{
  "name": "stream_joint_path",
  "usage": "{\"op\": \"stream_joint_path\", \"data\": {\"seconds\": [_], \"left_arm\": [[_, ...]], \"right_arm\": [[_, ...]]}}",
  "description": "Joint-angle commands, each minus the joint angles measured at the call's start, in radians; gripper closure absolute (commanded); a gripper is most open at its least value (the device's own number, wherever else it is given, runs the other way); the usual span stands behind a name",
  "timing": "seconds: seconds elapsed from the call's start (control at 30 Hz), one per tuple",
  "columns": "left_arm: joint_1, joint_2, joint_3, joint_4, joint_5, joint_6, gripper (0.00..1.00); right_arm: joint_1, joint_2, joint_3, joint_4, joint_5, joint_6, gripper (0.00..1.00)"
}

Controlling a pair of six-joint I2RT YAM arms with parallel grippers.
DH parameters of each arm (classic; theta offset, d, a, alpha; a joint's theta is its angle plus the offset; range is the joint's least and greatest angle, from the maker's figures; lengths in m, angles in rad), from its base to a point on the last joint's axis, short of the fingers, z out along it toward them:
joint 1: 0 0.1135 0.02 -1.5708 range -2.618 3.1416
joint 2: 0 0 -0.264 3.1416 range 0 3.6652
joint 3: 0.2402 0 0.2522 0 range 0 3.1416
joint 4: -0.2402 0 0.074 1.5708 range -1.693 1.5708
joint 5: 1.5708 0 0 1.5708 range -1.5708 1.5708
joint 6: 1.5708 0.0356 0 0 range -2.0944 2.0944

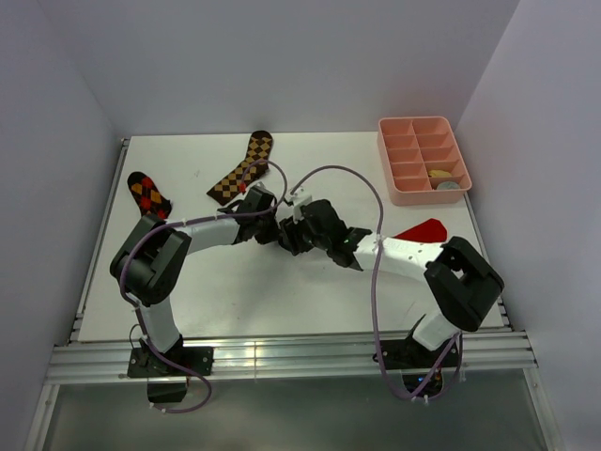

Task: Roll the socks
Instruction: Roll the sock at the center of the board.

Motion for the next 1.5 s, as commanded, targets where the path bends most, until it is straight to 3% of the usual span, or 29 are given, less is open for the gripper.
{"op": "stream_joint_path", "data": {"seconds": [0.0,1.03,1.27,1.37,1.47], "left_arm": [[-0.005,0.001,0.014,-0.077,-0.005,0.032,1.00],[-0.005,0.008,0.017,-0.051,0.113,0.012,1.00],[-0.005,0.008,0.018,-0.054,0.122,0.014,1.00],[-0.003,0.004,0.020,-0.054,0.122,0.012,1.00],[-0.002,0.000,0.017,-0.051,0.121,0.008,1.00]], "right_arm": [[0.027,0.046,0.023,0.065,0.052,-0.058,0.40],[0.132,0.332,0.114,0.059,0.253,-0.115,0.40],[0.116,0.370,0.140,-0.010,0.216,-0.062,0.50],[0.090,0.367,0.154,-0.064,0.198,-0.042,0.64],[0.057,0.364,0.154,-0.117,0.170,-0.022,0.71]]}}
